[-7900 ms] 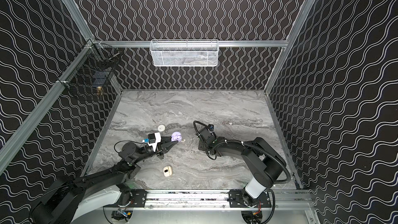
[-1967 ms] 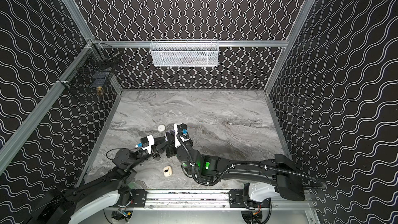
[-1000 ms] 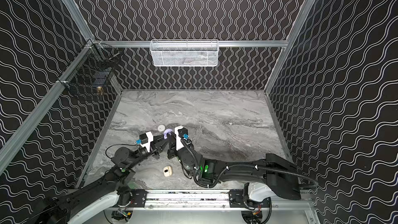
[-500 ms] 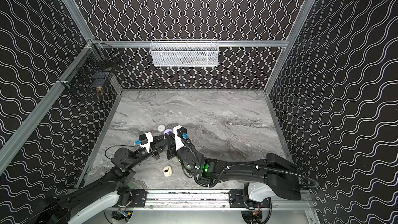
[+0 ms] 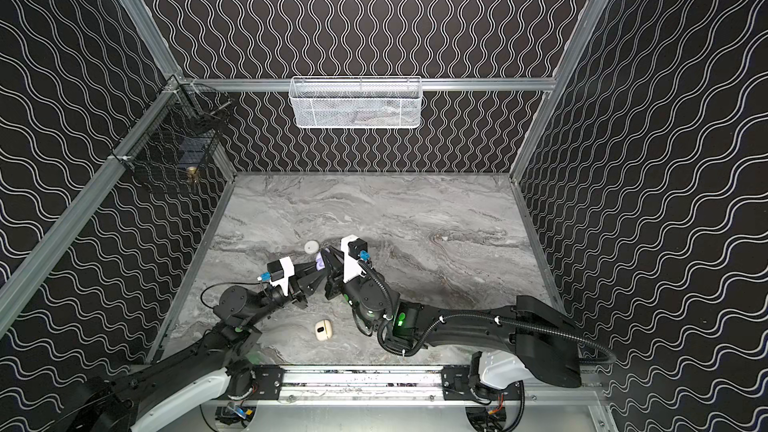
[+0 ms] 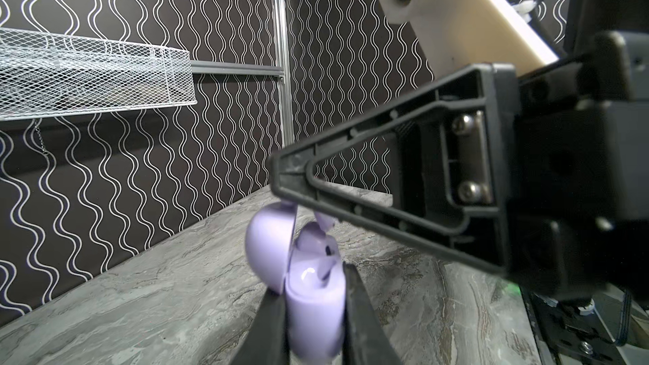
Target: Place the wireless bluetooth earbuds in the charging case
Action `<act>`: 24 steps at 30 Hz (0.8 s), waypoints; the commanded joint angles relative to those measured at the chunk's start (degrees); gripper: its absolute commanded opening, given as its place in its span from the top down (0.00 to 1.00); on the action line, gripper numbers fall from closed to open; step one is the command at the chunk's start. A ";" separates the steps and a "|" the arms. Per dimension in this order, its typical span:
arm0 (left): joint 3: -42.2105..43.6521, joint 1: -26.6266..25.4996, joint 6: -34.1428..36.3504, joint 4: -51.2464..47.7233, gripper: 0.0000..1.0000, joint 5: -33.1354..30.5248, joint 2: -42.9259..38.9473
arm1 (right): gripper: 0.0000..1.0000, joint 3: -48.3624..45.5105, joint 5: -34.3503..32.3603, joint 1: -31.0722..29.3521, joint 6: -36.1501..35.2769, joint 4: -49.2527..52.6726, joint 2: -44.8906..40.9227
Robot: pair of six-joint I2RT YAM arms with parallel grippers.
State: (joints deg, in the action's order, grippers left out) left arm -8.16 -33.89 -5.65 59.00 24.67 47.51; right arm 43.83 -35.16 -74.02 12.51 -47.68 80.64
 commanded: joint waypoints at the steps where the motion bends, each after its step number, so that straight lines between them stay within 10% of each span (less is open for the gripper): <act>1: -0.10 -0.04 0.11 2.09 1.00 -0.04 0.17 | 0.82 -1.04 2.02 0.10 -1.34 -7.35 0.70; 24: 0.35 -0.02 -2.09 4.10 1.00 -1.46 0.40 | 0.86 -5.89 2.86 0.04 -5.91 -26.35 7.60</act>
State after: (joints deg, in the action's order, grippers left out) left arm -7.81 -33.87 -7.18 59.27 22.90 47.99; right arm 38.26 -31.48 -73.87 7.90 -69.23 87.44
